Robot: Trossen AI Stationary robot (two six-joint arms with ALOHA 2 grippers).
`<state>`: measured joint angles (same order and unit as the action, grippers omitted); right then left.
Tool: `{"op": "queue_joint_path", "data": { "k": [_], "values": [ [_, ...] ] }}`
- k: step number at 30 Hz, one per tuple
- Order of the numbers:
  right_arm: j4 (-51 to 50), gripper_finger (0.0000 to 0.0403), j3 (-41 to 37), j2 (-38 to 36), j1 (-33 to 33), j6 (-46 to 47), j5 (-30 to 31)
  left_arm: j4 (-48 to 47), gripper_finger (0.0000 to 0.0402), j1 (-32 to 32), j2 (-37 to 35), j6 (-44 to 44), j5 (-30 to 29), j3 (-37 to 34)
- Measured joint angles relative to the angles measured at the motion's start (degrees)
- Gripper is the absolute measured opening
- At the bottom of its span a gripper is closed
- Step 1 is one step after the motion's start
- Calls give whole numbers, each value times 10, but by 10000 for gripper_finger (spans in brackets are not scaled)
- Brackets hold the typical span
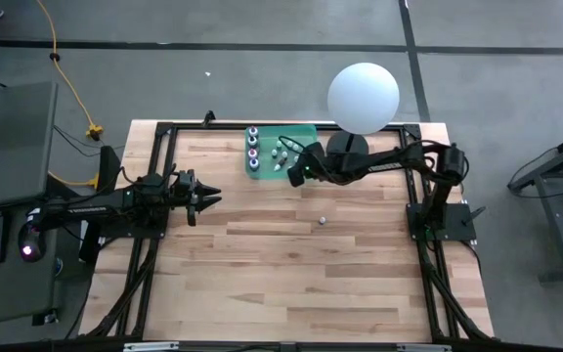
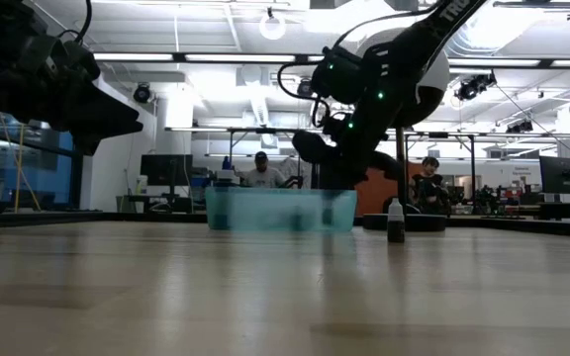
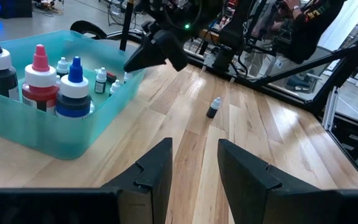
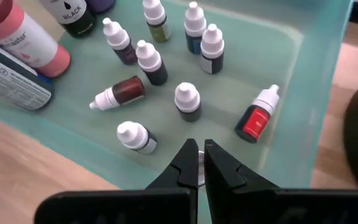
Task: Pick & Place food coloring
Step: Put the small light green food coloring bottle into the green bin, then put the small brown food coloring bottle into the green bin
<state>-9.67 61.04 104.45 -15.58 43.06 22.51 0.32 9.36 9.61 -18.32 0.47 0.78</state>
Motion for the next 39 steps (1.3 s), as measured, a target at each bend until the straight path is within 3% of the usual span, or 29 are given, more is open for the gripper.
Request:
{"op": "queue_joint_path", "data": {
  "k": [15, 28, 39],
  "values": [
    [22, 3, 0, 17, 9, -2, 4, 0, 127, 0, 0, 0, 0, 0],
    [33, 61, -1, 17, 9, -12, 3, 0, 127, 0, 0, 0, 0, 0],
    [56, 88, -1, 17, 9, -26, -5, 0, 127, 0, 0, 0, 0, 0]
  ]
}}
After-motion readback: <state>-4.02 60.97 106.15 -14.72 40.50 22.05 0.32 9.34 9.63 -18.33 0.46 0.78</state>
